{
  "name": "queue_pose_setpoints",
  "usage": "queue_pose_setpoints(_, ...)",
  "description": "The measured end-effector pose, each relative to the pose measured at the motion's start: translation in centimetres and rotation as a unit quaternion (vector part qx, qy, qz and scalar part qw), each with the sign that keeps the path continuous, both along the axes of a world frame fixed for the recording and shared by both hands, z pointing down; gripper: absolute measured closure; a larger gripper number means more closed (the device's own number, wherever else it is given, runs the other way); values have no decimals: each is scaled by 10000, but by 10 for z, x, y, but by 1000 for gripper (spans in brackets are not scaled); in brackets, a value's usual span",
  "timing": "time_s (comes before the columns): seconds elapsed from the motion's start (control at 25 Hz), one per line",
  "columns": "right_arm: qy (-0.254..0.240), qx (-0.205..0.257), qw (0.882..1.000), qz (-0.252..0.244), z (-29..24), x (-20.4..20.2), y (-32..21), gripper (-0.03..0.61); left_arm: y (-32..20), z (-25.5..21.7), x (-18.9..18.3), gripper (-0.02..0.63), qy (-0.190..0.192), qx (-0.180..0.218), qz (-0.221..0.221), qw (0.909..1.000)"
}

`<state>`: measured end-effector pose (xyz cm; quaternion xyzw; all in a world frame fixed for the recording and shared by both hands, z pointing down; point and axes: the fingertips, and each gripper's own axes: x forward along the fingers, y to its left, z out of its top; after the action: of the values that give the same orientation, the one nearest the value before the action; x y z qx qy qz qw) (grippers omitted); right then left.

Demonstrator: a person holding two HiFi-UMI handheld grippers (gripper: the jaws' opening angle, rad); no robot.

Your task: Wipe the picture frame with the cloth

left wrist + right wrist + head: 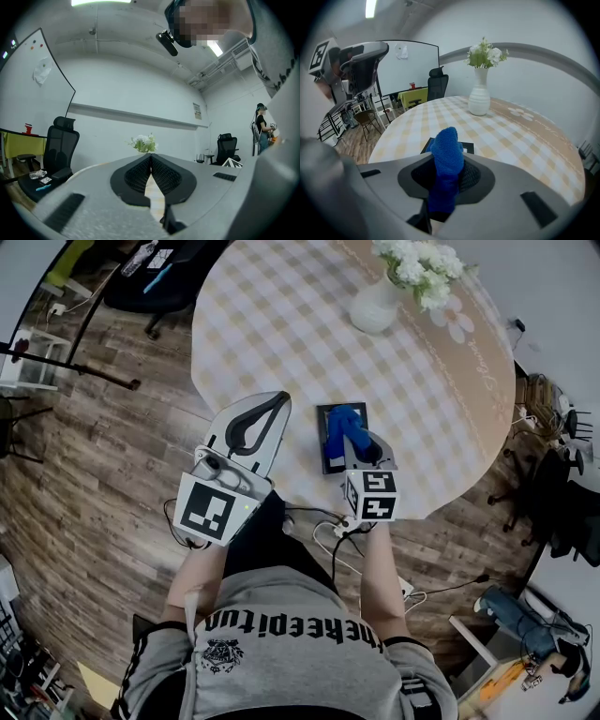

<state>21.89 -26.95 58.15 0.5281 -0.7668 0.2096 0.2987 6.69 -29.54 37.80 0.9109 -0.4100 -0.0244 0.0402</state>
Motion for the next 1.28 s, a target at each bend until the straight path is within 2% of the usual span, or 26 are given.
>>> queue_pose_setpoints(0.48, -74, 27, 9992, -380, -6, -42, -4, 492, -4, -3, -10, 597, 13, -10, -11, 10000)
queue_pose_setpoints(1.28, 41, 30, 9991, -432, -14, -29, 43, 492, 29, -5, -2, 597, 116, 44, 19, 9999)
